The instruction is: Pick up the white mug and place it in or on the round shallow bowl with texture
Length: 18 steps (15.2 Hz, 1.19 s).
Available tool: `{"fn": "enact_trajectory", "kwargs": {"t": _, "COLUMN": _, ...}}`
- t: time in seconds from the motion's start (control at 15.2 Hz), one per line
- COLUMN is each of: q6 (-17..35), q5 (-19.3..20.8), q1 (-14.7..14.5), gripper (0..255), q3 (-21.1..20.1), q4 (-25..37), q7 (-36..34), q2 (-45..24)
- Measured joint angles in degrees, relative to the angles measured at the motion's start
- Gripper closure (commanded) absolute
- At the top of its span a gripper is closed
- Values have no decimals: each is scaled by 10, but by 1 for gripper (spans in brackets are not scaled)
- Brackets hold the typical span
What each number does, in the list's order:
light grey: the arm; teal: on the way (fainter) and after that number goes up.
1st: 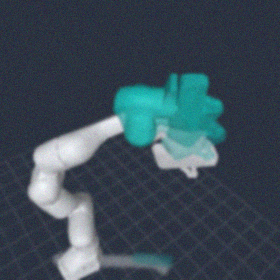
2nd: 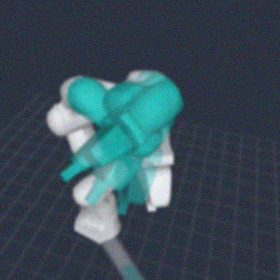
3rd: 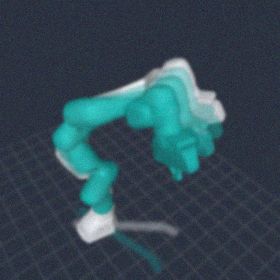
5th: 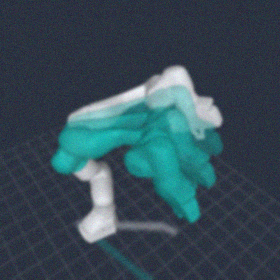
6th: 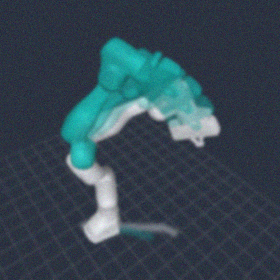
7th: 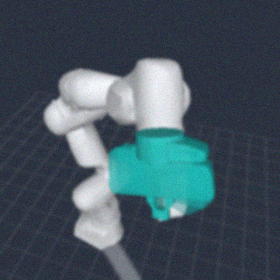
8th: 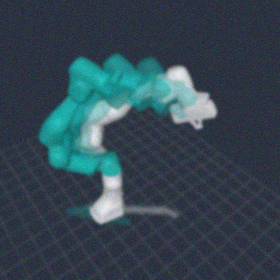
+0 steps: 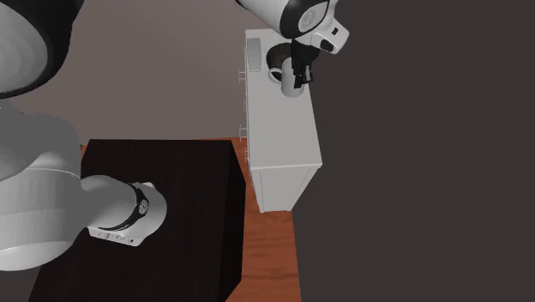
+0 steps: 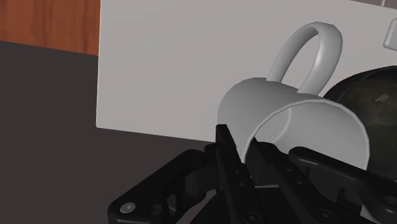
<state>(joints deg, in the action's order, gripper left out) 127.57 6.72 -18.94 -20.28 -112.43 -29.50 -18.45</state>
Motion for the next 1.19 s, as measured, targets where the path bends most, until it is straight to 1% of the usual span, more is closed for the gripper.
{"fn": "enact_trajectory", "kwargs": {"t": 0.59, "q6": -74, "q5": 36, "q1": -92, "gripper": 255, "q3": -11, "q4": 174, "q7": -100, "q2": -107}}
{"fn": "enact_trajectory", "kwargs": {"t": 0.99, "q6": -159, "q5": 61, "q1": -170, "gripper": 255, "q3": -8, "q4": 367, "q7": -149, "q2": -217}}
{"fn": "enact_trajectory", "kwargs": {"t": 1.06, "q6": -177, "q5": 66, "q1": -188, "gripper": 255, "q3": -5, "q4": 414, "q7": -157, "q2": -245}}
{"fn": "enact_trajectory", "kwargs": {"t": 1.19, "q6": -184, "q5": 69, "q1": -198, "gripper": 255, "q3": -4, "q4": 438, "q7": -162, "q2": -262}}
